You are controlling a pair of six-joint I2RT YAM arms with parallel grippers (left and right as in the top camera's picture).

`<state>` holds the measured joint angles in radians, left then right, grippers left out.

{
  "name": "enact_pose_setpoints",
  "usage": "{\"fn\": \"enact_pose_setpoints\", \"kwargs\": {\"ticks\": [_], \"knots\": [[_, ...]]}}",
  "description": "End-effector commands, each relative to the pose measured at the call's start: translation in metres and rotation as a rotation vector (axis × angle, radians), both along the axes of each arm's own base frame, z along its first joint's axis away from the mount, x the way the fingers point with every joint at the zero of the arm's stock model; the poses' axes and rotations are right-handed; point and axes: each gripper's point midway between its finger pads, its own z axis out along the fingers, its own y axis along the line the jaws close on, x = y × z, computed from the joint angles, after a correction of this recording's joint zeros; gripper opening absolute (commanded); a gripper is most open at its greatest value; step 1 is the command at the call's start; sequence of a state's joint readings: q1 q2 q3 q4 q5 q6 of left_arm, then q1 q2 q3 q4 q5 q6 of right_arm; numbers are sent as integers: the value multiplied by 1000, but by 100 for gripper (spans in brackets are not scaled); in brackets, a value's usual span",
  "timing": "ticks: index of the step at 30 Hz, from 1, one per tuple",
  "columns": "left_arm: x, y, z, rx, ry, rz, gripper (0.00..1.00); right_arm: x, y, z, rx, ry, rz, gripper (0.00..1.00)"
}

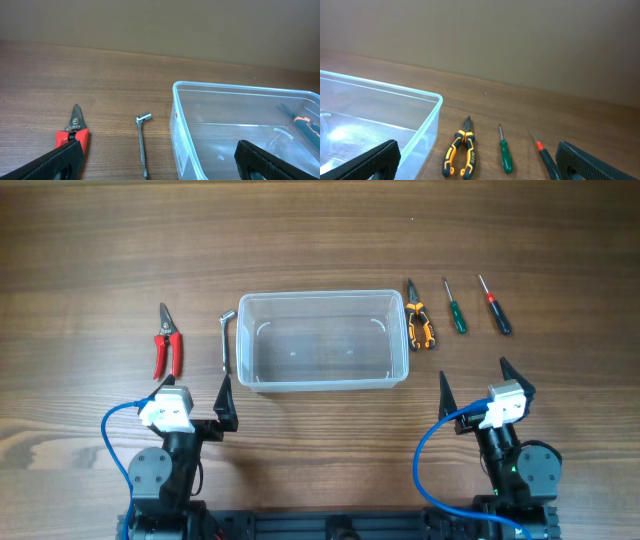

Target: Pack container

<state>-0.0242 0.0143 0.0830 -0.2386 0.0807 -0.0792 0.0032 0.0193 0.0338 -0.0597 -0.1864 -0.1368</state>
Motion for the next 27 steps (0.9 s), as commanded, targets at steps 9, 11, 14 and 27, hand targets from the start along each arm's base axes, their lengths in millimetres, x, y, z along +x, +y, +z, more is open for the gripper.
{"fn": "enact_pose_setpoints", "kwargs": {"ticks": [9, 11, 14, 27], "knots": [[0, -1, -2, 17, -3, -11, 100, -6, 18, 8, 272, 35, 99, 100], [0, -1, -2, 17, -3, -11, 100, -5, 18, 7, 274, 43, 98, 100], [0, -1, -2, 17, -3, -11, 100, -6, 20, 5, 368, 77, 109, 100], [0, -1, -2, 17, -3, -11, 100, -2, 22, 41, 499, 97, 116, 100]]}}
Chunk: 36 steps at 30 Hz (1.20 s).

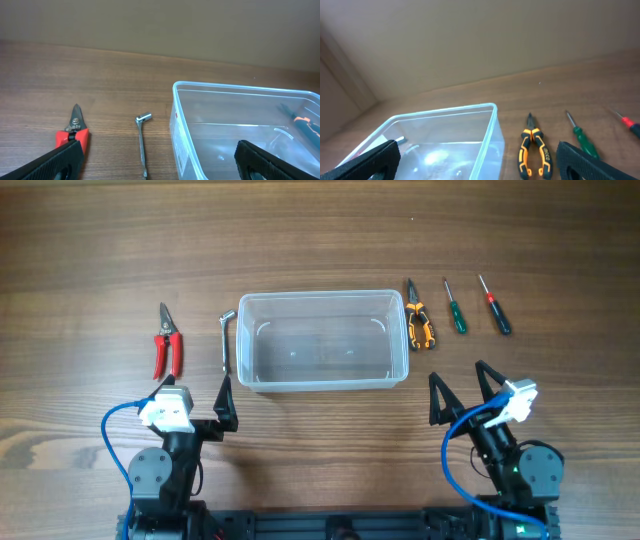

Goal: Pack container
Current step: 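Move the right gripper over the green screwdriver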

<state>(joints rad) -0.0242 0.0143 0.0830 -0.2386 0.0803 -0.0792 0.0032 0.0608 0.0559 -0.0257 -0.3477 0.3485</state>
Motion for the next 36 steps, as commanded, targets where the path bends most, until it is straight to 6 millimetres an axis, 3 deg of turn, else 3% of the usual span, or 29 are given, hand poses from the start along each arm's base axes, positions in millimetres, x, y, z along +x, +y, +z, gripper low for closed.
{"fn": "enact_pose_setpoints", "kwargs": {"ticks": [1, 4, 7, 14, 20, 24, 30, 33, 36], "knots": [[0, -1, -2, 17, -3, -11, 100, 8, -8, 38, 25, 3, -45, 100], [0, -1, -2, 17, -3, -11, 100, 27, -10, 63, -9, 45, -59, 100], [0, -1, -2, 17, -3, -11, 100, 65, -10, 77, -22, 174, -57, 100], [0, -1, -2, 17, -3, -11, 100, 164, -12, 73, -164, 502, -12, 100], [0, -1, -2, 17, -3, -11, 100, 216, -35, 57, -459, 639, 66, 100], [0, -1, -2, 17, -3, -11, 100, 231, -59, 46, -555, 655, 24, 100], [0, -1, -2, 17, -3, -11, 100, 234, -74, 44, -608, 660, -26, 100], [0, -1, -2, 17, -3, -11, 100, 223, -85, 34, -658, 727, -50, 100], [0, -1, -2, 17, -3, -11, 100, 209, -84, 16, -743, 776, 30, 100]]}}
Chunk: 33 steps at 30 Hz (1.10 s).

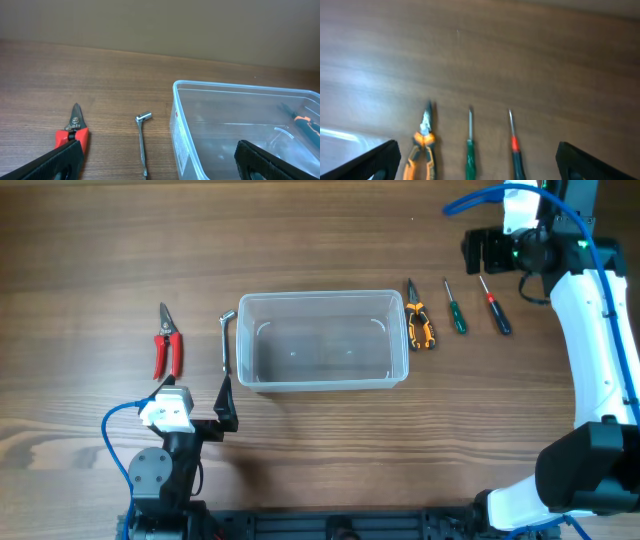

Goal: Pack container
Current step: 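Move the right gripper over the green screwdriver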

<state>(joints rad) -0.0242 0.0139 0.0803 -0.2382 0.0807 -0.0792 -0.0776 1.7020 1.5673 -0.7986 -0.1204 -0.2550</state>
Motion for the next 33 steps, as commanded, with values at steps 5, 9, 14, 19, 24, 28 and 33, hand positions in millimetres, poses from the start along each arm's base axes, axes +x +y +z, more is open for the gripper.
{"fn": "enact_pose_setpoints", "kwargs": {"ticks": [5, 9, 14, 19, 24, 28, 33], "knots": [[0, -1, -1, 17, -5, -11, 100, -24, -10, -41, -98, 131, 52, 100], [0, -1, -1, 17, -5, -11, 100, -36, -10, -70, -60, 204, -6, 100], [0, -1, -1, 17, -5, -11, 100, -46, -9, -110, -3, 330, -95, 100], [0, -1, -1, 17, -5, -11, 100, -53, -7, -148, 21, 445, -119, 100], [0, -1, -1, 17, -5, -11, 100, -56, -6, -174, 24, 505, -118, 100], [0, -1, -1, 17, -5, -11, 100, -56, -6, -184, 23, 524, -114, 99], [0, -1, -1, 17, -5, -11, 100, -50, -8, -188, 7, 505, -89, 100]]}}
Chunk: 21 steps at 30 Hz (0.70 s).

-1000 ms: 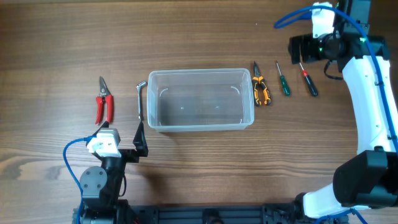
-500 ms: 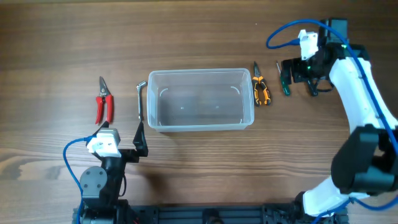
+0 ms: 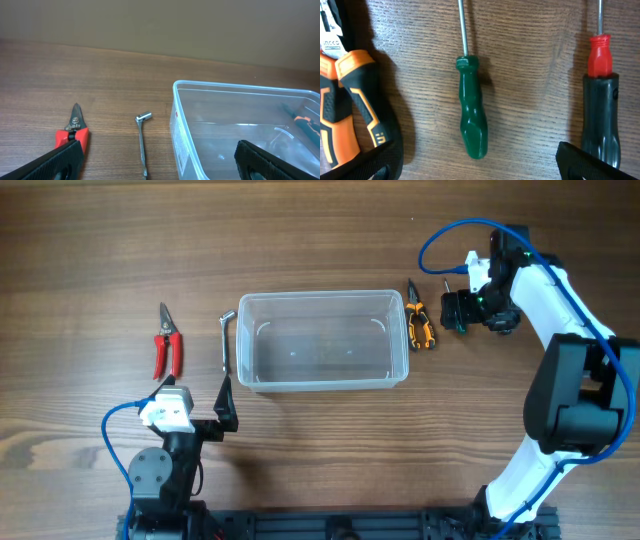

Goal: Pack container
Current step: 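Move the right gripper over the green screwdriver, then lower the right gripper and close it on the green screwdriver handle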

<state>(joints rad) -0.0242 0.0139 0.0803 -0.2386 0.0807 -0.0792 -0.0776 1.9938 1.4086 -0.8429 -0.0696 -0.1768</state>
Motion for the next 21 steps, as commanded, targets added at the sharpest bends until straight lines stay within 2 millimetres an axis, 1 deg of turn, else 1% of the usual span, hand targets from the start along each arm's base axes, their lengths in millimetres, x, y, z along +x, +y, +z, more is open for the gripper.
{"fn": "enact_pose_setpoints", "kwargs": {"ticks": [1, 4, 6, 10, 11, 15, 21], "knots": [[0, -1, -1, 17, -6, -11, 100, 2, -3, -8, -13, -4, 11, 100], [0, -1, -1, 17, -6, -11, 100, 11, -4, -7, -15, -39, 9, 100], [0, -1, -1, 17, -6, -11, 100, 13, -4, -9, -17, -45, 11, 100], [0, -1, -1, 17, -6, -11, 100, 11, -4, -19, -18, -22, 30, 100], [0, -1, -1, 17, -6, -11, 100, 10, -4, -26, -22, -7, 47, 100], [0, -1, -1, 17, -6, -11, 100, 4, -5, -40, -33, 35, 80, 99], [0, -1, -1, 17, -6, -11, 100, 3, -6, -49, -36, 47, 87, 100]]}}
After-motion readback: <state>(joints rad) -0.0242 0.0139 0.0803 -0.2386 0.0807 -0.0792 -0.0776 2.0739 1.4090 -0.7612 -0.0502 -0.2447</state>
